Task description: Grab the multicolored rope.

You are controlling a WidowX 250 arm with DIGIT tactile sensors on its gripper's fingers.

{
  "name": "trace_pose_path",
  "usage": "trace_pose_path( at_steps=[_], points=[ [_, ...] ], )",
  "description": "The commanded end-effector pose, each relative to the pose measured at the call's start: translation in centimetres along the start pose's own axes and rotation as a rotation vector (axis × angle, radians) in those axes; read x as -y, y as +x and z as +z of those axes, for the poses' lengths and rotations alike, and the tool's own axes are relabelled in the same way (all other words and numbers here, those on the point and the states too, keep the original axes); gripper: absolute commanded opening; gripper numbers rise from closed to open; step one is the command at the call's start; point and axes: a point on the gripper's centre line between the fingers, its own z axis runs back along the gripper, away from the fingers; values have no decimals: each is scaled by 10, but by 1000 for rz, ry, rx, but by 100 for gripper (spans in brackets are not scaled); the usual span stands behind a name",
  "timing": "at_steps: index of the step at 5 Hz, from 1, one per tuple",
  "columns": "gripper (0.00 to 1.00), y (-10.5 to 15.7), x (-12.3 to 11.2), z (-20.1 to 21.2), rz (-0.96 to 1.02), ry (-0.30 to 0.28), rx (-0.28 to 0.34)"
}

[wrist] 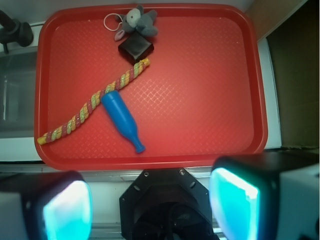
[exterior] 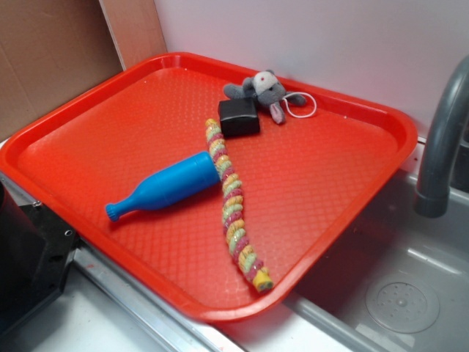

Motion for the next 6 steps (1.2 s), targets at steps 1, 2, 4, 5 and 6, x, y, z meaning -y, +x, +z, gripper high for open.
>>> trace_pose_path(
  at_steps=[1, 2, 4, 5, 6],
  points=[
    [100, 0, 0, 0, 0, 0, 0],
    [100, 16, 36, -54, 202, 76, -130],
    [100, 44, 82, -121, 584, 133, 19],
    [100, 50, 87, -150, 638, 123, 14],
    [100, 61, 97, -181, 546, 125, -31]
  ],
)
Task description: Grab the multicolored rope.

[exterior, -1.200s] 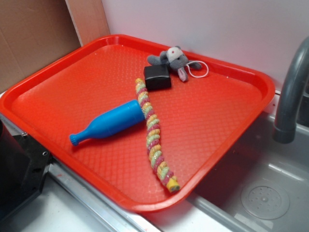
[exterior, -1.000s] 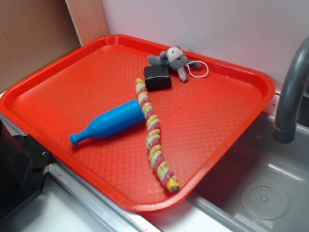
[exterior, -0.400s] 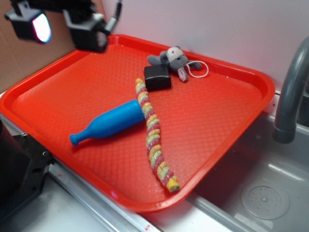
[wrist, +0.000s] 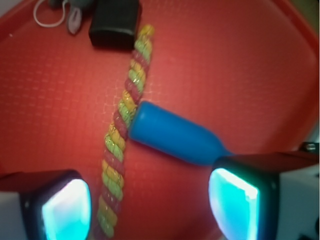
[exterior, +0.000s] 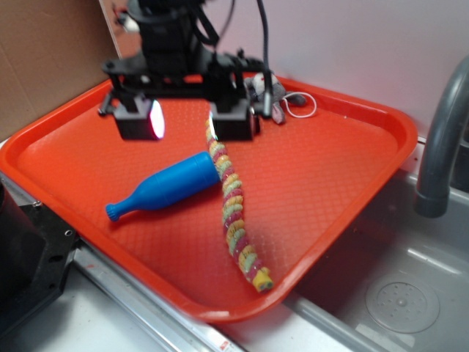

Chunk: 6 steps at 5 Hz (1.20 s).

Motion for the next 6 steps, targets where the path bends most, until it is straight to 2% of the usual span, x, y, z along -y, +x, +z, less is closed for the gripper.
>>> trace_pose_path(
  at_steps=[1, 2, 5, 6],
  points=[
    [100, 13, 19, -29, -53, -48, -73],
    [100, 7, 16, -20, -54, -82, -80],
    [100, 7, 16, -20, -54, -82, -80],
    [100, 1, 26, -40, -57, -116, -85]
  ],
)
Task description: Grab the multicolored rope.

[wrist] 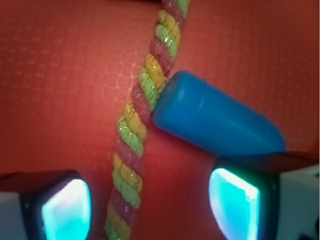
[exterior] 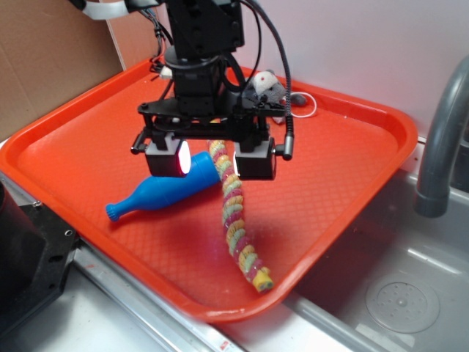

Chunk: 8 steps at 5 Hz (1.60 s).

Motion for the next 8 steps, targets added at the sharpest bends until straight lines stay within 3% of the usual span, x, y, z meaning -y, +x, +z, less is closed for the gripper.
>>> trace_pose_path(
  at_steps=[1, 2, 4, 5, 7, 8],
  points=[
    [100, -7, 22, -10, -8, -70, 13],
    [100, -14, 30, -14, -16, -77, -7],
    [100, -14, 34, -49, -24, -31, -60],
    [0, -20, 34, -49, -29, -45, -52],
    [0, -24, 32, -38, -68, -5, 4],
    [0, -22, 28, -13, -170, 37, 66]
  ],
)
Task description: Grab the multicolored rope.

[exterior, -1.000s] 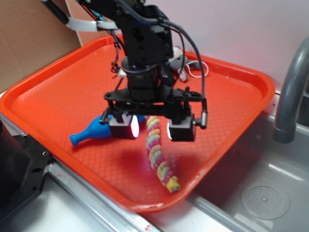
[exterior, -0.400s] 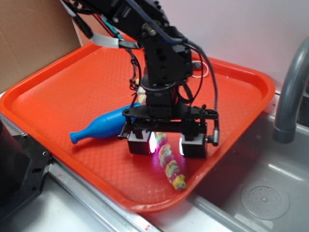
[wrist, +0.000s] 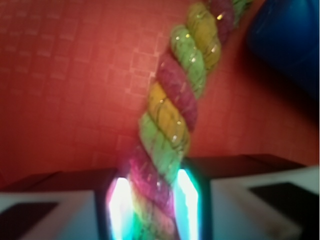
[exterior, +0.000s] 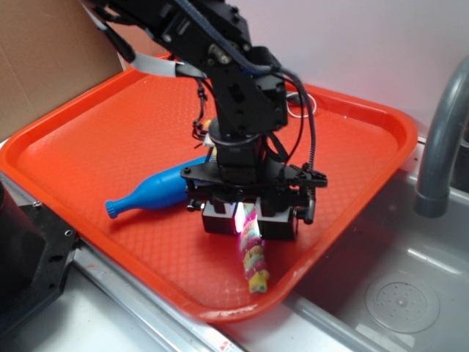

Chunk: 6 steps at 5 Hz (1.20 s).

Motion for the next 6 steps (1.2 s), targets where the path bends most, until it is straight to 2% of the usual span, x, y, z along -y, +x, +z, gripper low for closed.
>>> trace_pose_path(
  at_steps=[1, 2, 3, 4, 5, 6],
  points=[
    [0, 34, -40, 80, -283, -64, 174],
    [0, 68, -81, 126, -262, -58, 109],
    [0, 96, -132, 169, -136, -121, 80],
    [0, 118, -177, 185, -71, -180, 97],
    [0, 120, -173, 200, -115, -180, 141],
    [0, 123, -165, 205, -164, -192, 151]
  ],
)
